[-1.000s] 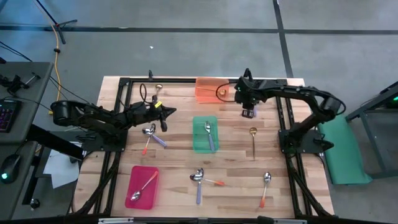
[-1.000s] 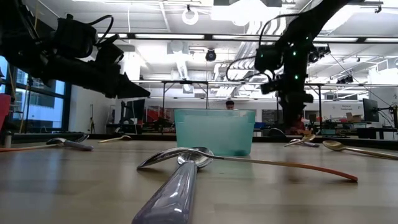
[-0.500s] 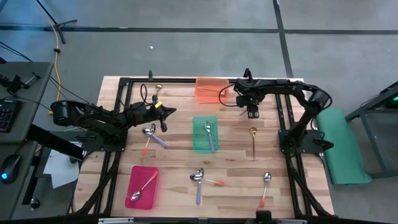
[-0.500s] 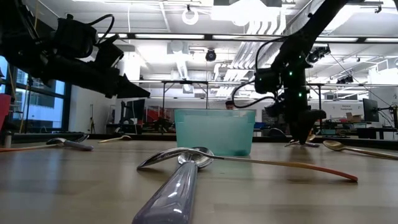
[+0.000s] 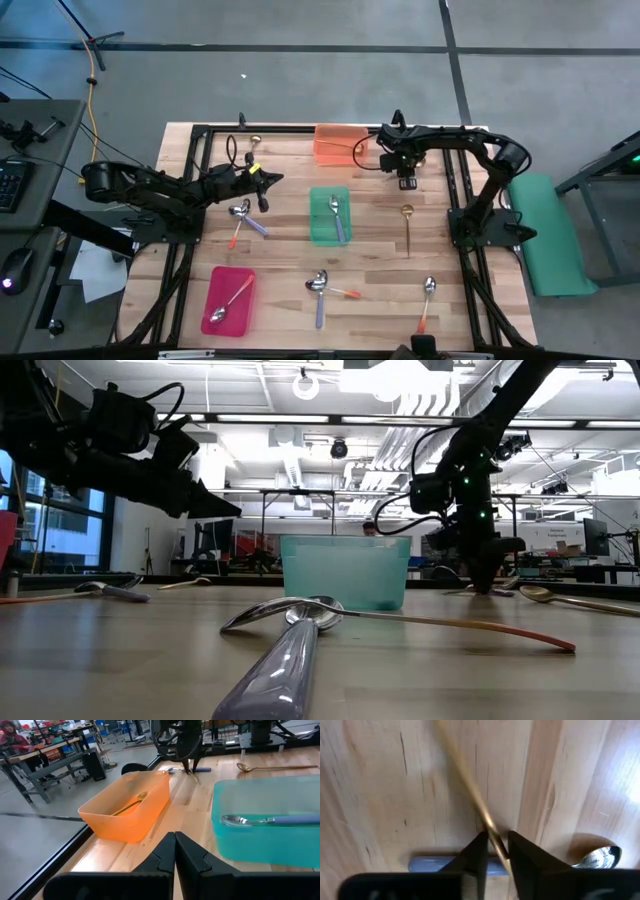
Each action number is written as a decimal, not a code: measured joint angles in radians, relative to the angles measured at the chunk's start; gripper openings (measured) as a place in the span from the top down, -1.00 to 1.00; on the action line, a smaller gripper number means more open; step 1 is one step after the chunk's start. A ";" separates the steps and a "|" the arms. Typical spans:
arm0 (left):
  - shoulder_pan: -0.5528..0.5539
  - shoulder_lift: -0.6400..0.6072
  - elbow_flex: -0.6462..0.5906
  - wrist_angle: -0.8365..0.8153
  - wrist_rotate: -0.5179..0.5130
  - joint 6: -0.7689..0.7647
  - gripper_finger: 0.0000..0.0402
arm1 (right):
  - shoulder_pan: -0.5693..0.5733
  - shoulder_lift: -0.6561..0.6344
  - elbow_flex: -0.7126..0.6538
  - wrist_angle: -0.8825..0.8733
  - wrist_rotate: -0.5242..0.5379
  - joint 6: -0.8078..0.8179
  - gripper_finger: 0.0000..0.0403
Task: Sort silverware by color (type)
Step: Put the gold spoon into the orange bin, then put the purple spoon into the green bin
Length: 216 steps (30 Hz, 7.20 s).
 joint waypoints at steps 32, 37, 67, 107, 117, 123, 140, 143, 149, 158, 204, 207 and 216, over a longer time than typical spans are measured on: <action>-0.001 0.000 0.000 -0.002 0.000 -0.110 1.00 | 0.210 -0.145 0.276 0.070 -0.052 0.534 0.99; -0.001 0.000 0.000 -0.001 0.000 -0.116 1.00 | 0.196 0.032 0.508 0.045 -0.052 0.492 0.99; -0.001 0.000 0.000 -0.001 0.000 -0.117 1.00 | 0.103 0.473 0.935 -0.157 -0.120 0.471 0.64; -0.047 0.000 0.129 -0.425 0.162 0.045 1.00 | 0.350 -0.188 -0.158 1.182 -0.204 0.639 1.00; -0.232 0.000 0.407 -1.085 -0.028 0.085 1.00 | 0.374 -0.571 -0.521 1.255 -0.200 0.634 1.00; -0.296 0.000 0.514 -1.437 -0.070 0.008 0.95 | 0.374 -0.711 -0.684 1.309 -0.201 0.642 1.00; -0.370 0.000 0.534 -1.701 -0.018 -0.041 0.44 | 0.406 -0.756 -0.821 1.469 -0.204 0.681 1.00; -0.370 0.000 0.534 -1.700 -0.024 -0.020 0.44 | 0.413 -0.756 -0.821 1.469 -0.203 0.677 1.00; -0.365 0.000 0.504 -1.682 -0.029 0.006 0.45 | 0.420 -0.755 -0.821 1.477 -0.203 0.674 1.00; -0.365 0.098 0.497 -1.655 -0.030 0.019 0.45 | 0.420 -0.755 -0.821 1.479 -0.203 0.674 1.00; -0.415 0.175 0.761 -1.734 -0.117 0.055 0.80 | 0.420 -0.755 -0.821 1.482 -0.203 0.682 1.00; -0.415 0.175 0.796 -1.682 -0.108 0.043 0.80 | 0.420 -0.755 -0.820 1.482 -0.203 0.682 1.00; -0.426 0.175 0.837 -1.487 -0.098 0.274 0.80 | 0.420 -0.755 -0.820 1.482 -0.203 0.682 1.00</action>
